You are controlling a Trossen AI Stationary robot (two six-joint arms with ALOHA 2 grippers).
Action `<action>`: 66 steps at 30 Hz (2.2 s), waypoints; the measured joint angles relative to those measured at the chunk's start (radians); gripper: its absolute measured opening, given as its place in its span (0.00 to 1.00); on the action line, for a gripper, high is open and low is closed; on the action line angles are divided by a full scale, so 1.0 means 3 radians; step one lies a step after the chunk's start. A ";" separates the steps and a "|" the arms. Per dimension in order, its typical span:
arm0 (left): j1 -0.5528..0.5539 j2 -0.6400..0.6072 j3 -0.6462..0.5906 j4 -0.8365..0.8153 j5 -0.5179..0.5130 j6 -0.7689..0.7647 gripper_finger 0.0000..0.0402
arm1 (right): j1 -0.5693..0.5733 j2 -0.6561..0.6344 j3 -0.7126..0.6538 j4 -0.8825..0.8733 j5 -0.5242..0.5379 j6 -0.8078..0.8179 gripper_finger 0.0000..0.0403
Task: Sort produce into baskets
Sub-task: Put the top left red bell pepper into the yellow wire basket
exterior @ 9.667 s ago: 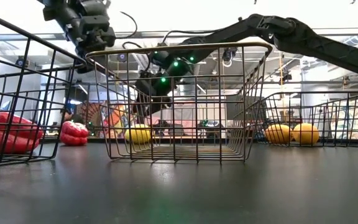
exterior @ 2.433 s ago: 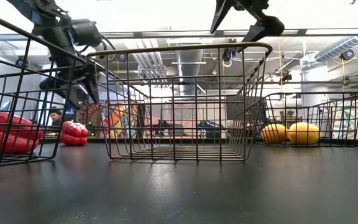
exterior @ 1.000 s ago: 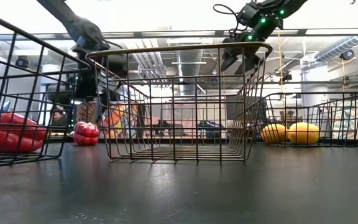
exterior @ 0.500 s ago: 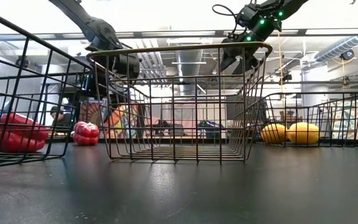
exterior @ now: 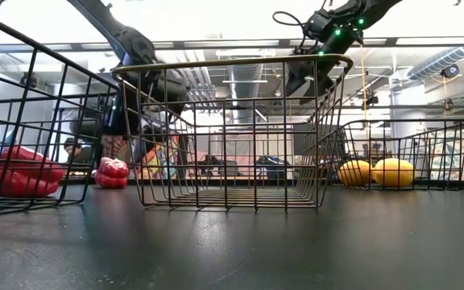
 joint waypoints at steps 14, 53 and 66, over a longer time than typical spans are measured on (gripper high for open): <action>0.0192 0.0400 -0.0085 0.0506 -0.0315 0.0347 0.87 | 0.0018 0.0027 0.0000 -0.0012 -0.0094 0.0131 0.95; -0.0488 -0.0083 0.0490 0.0454 -0.0245 0.1954 0.61 | 0.0061 -0.0200 0.0000 -0.0504 -0.0290 -0.0135 0.95; -0.1388 -0.0210 0.1909 -0.0064 0.0624 0.4028 0.61 | 0.0500 -0.0423 0.0000 -0.0573 -0.0320 -0.0276 0.95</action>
